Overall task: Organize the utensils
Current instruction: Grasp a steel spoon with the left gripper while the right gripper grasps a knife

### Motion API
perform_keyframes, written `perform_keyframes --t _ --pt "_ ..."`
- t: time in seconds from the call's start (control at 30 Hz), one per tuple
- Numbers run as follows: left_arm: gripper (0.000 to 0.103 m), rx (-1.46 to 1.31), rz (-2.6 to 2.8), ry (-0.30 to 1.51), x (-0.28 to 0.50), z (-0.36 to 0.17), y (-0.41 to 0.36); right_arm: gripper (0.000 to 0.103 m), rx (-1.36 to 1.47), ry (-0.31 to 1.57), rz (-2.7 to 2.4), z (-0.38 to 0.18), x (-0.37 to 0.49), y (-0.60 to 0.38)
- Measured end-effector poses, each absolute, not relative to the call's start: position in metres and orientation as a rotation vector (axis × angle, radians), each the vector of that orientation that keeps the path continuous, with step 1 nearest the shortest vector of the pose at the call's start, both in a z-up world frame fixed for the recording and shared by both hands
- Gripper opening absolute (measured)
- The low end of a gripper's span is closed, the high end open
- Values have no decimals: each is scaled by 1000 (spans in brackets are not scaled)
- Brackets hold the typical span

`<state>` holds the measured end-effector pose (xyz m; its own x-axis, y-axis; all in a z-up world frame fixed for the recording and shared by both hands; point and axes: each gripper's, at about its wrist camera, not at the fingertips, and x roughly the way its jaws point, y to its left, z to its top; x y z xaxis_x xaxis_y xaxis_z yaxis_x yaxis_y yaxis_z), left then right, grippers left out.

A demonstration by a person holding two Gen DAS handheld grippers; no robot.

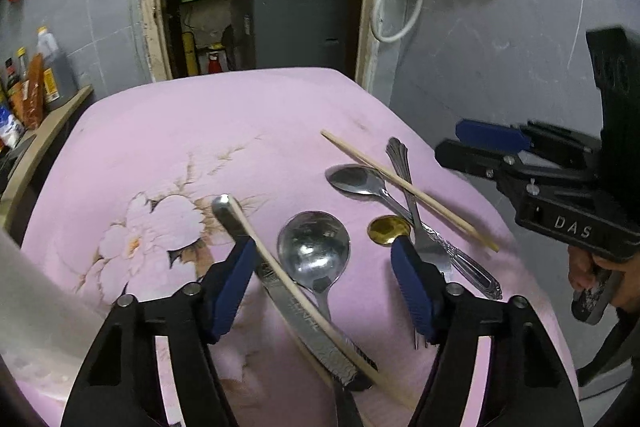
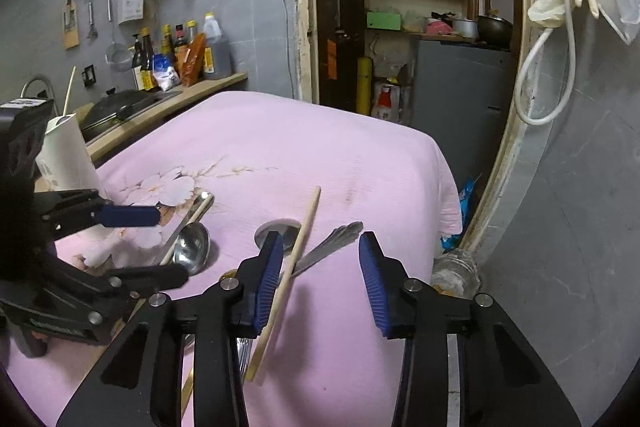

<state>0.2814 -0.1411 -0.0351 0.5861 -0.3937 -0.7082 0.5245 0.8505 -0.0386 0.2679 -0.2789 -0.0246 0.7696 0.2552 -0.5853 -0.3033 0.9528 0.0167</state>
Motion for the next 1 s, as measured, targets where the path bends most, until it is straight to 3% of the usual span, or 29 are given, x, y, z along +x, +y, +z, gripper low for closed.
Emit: perform_keyframes --t 0.13,0.4,0.63,1.0 --pt "60 204 -513 821 292 -44 -146 37 -68 635 309 -25 273 -279" --pt "38 215 -493 856 303 -54 -153 32 -83 688 364 -29 283 -270" --pt "38 134 -489 863 307 -53 -135 26 -124 787 431 -36 295 -249" --pt "38 -34 -450 899 317 -47 -94 25 -272 949 411 -43 316 -226"
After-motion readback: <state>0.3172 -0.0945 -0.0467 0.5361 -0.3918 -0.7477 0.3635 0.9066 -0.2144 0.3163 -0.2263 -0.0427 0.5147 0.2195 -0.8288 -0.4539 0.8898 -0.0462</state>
